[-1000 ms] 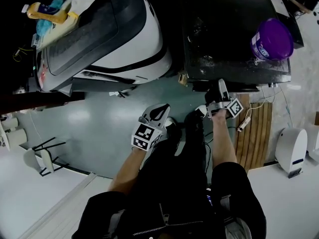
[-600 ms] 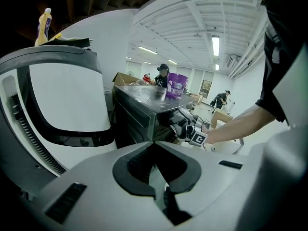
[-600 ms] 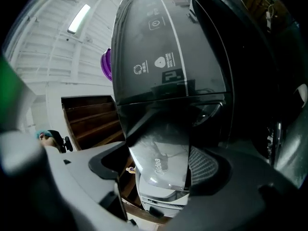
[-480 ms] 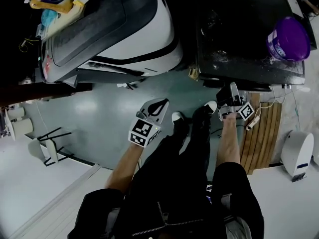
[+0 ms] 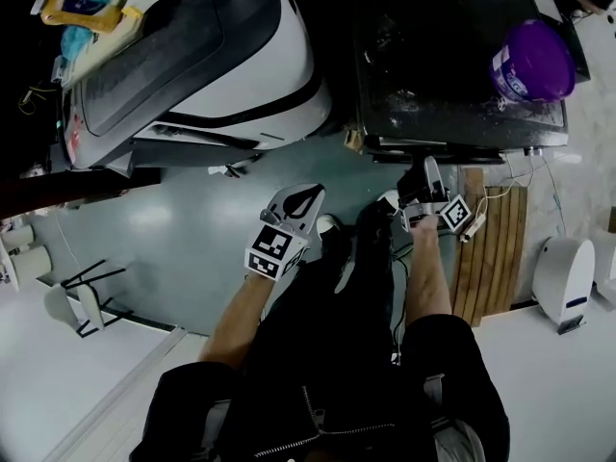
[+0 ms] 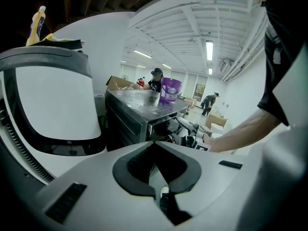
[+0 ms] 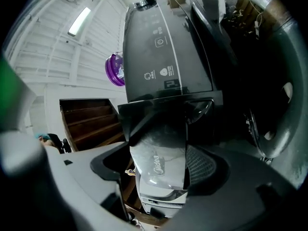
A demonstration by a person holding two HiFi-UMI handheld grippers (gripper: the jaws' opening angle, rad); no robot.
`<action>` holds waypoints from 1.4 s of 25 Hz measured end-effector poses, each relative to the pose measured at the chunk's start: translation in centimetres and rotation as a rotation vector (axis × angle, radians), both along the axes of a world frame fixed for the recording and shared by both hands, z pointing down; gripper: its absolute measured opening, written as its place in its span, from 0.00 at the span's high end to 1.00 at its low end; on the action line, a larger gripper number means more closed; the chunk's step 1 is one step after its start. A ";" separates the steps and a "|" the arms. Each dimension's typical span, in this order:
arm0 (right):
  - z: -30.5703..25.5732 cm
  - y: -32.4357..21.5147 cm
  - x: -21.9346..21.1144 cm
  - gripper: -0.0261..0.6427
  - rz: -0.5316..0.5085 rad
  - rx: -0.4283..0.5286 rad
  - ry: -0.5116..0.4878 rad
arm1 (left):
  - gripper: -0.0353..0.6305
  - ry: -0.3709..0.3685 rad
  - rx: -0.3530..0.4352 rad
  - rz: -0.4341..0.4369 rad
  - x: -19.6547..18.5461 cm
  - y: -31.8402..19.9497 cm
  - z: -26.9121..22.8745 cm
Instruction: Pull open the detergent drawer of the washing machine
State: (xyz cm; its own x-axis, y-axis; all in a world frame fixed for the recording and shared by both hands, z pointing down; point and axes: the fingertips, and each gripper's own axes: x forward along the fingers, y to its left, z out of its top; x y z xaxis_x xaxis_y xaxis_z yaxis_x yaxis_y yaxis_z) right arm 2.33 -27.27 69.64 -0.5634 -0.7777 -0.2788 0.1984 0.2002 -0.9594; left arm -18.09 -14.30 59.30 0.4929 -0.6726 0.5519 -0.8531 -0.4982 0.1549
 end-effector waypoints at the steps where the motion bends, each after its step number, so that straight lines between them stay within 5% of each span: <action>1: 0.0 0.3 0.1 0.43 0.005 -0.005 -0.003 | 0.91 0.003 0.004 0.000 0.0 0.0 -0.2; 21: 1.4 5.8 1.6 0.60 0.012 -0.055 0.021 | 0.91 0.007 0.029 0.045 -0.6 2.0 -1.1; 26: 2.0 6.9 1.5 0.76 0.008 -0.100 0.063 | 0.91 0.007 0.032 0.054 -0.6 2.3 -1.3; 28: 0.9 7.5 1.7 0.95 0.008 -0.057 0.038 | 0.91 0.008 0.033 0.059 -0.5 2.4 -1.3; 35: -0.4 7.3 1.1 0.95 -0.035 -0.042 0.111 | 0.91 0.022 0.034 0.072 -0.1 2.6 -1.2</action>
